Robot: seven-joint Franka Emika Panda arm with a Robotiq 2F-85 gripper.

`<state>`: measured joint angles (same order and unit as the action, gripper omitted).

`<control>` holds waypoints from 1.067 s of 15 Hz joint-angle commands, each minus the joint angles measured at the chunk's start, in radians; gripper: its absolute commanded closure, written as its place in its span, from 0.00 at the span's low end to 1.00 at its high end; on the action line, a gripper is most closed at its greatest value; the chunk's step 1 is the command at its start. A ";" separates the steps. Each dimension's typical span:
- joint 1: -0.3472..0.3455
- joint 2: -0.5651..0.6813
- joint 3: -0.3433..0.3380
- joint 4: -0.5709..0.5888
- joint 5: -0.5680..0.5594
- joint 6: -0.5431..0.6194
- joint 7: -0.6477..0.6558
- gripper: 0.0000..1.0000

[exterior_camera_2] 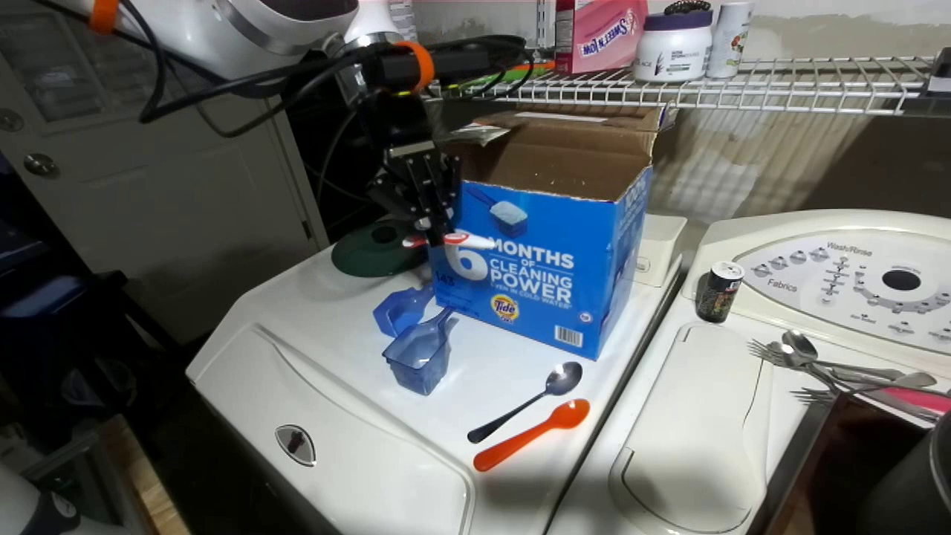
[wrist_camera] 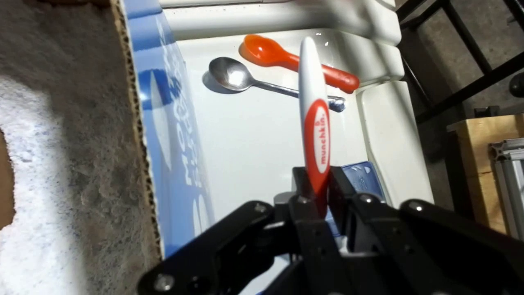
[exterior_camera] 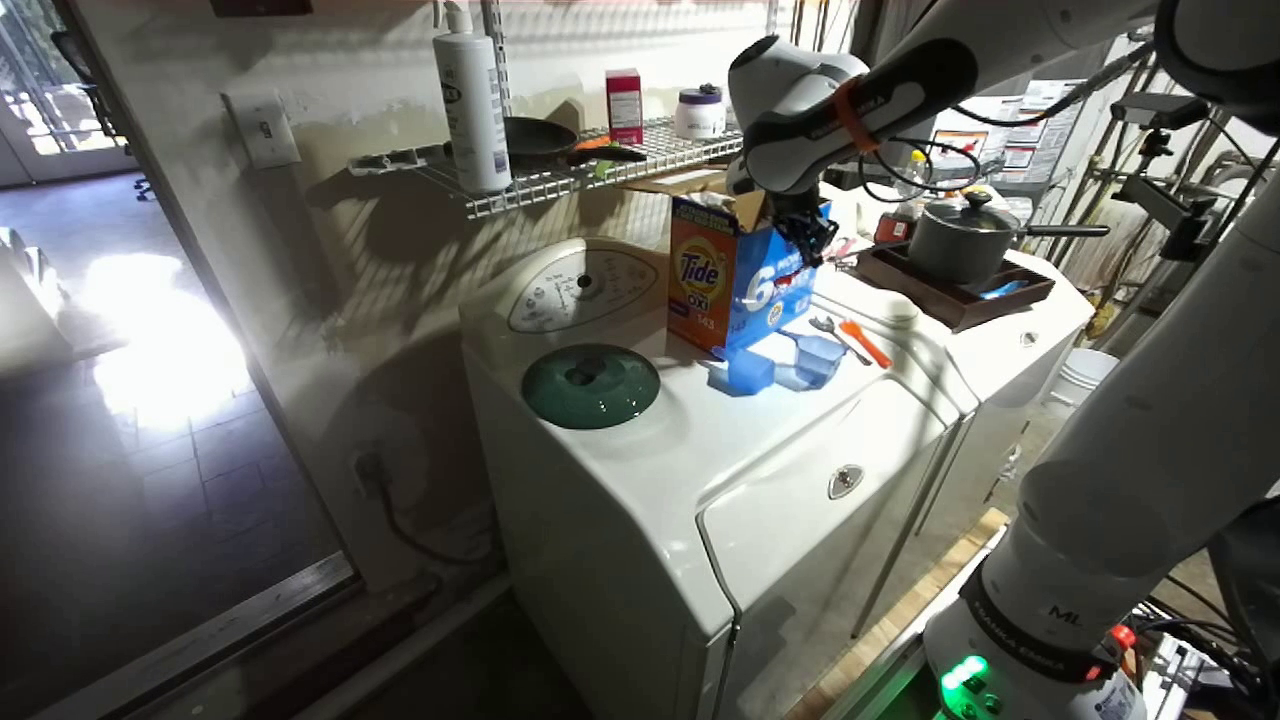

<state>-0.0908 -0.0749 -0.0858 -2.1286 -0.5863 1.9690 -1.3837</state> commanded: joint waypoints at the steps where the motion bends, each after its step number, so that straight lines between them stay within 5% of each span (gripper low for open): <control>1: -0.007 -0.107 -0.012 -0.124 -0.051 0.054 0.062 0.96; 16: -0.025 -0.146 -0.043 -0.234 -0.199 0.037 0.226 0.96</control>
<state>-0.1168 -0.2053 -0.1314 -2.3354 -0.7229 1.9901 -1.2124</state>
